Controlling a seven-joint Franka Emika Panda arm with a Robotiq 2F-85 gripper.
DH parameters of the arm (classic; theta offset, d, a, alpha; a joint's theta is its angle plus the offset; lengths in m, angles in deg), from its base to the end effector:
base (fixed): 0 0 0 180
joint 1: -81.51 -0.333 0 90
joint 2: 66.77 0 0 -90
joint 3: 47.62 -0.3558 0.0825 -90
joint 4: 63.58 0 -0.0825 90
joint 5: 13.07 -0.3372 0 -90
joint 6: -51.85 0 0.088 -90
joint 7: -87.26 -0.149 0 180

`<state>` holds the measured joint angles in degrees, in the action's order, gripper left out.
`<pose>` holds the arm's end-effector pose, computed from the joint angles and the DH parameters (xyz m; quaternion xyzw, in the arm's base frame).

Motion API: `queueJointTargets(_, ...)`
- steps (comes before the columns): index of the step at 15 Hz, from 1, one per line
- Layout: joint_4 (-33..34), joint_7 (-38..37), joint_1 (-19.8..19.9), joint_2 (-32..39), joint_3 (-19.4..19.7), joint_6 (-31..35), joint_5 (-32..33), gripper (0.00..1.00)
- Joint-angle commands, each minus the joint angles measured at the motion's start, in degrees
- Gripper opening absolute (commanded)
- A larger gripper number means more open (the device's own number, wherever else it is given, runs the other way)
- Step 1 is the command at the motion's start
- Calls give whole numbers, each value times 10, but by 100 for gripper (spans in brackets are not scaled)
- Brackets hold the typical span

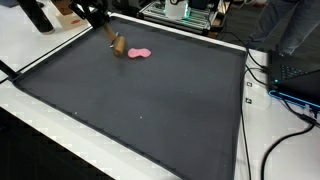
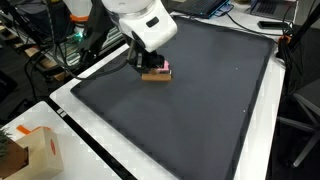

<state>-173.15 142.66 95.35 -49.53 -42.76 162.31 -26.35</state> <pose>0.5277 -0.1496 0.3469 -0.9519 -0.2575 0.0583 0.1554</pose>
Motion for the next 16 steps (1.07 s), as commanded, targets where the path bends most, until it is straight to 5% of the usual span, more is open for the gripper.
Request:
queueJointTargets(1,17,16,12,11,-2,-26,-17,24)
queueJointTargets(16,-18,21,-6,-58,-14,-28,-3,24)
